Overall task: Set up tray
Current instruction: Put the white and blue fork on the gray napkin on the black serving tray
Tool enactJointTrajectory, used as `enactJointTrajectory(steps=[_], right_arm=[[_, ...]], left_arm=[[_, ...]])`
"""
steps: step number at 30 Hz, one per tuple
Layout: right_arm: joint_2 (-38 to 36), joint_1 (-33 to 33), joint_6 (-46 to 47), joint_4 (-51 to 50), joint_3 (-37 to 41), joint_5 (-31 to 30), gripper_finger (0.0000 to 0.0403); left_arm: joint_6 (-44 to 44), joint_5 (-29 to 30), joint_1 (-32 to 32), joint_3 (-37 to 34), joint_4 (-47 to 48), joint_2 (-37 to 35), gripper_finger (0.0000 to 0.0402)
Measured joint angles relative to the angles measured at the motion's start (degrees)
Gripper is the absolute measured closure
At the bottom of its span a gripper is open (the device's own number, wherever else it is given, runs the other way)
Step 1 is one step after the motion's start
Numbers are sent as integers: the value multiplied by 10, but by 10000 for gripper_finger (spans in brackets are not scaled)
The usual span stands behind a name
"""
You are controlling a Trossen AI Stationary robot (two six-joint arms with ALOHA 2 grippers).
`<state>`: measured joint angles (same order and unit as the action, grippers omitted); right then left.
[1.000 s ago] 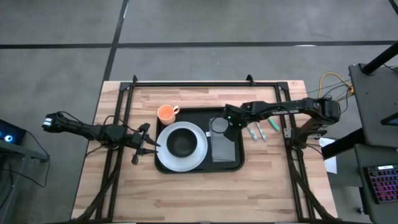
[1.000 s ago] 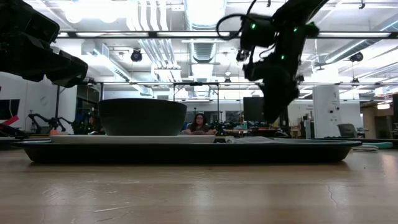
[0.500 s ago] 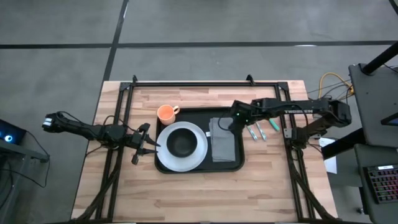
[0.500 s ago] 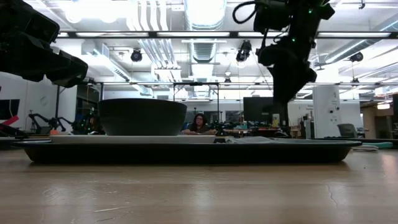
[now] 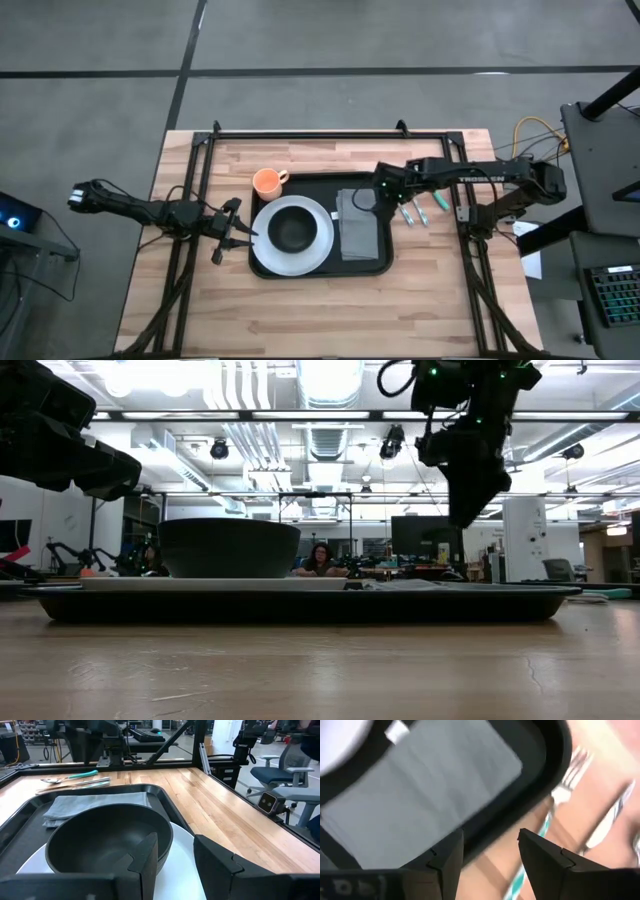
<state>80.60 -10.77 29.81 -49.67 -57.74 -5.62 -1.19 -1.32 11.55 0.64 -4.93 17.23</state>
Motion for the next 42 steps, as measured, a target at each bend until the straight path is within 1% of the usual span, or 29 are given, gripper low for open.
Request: enactJointTrajectory(steps=[7,11,18,25,28,32,42], right_arm=[[0,-34,28,-93,0,24,225],[0,-46,28,-88,1,44,225],[5,-48,17,-83,7,42,225],[5,-71,17,-79,44,41,225],[5,-78,15,-52,66,43,225],[5,-84,9,-4,95,65,225],[5,-105,6,37,148,65,225]], left_arm=[[0,0,0,0,0,0,293],[0,0,0,0,0,0,293],[0,0,0,0,0,0,293],[0,0,0,0,0,0,293],[0,0,0,0,0,0,293],[0,0,0,0,0,0,293],[0,0,0,0,0,0,293]])
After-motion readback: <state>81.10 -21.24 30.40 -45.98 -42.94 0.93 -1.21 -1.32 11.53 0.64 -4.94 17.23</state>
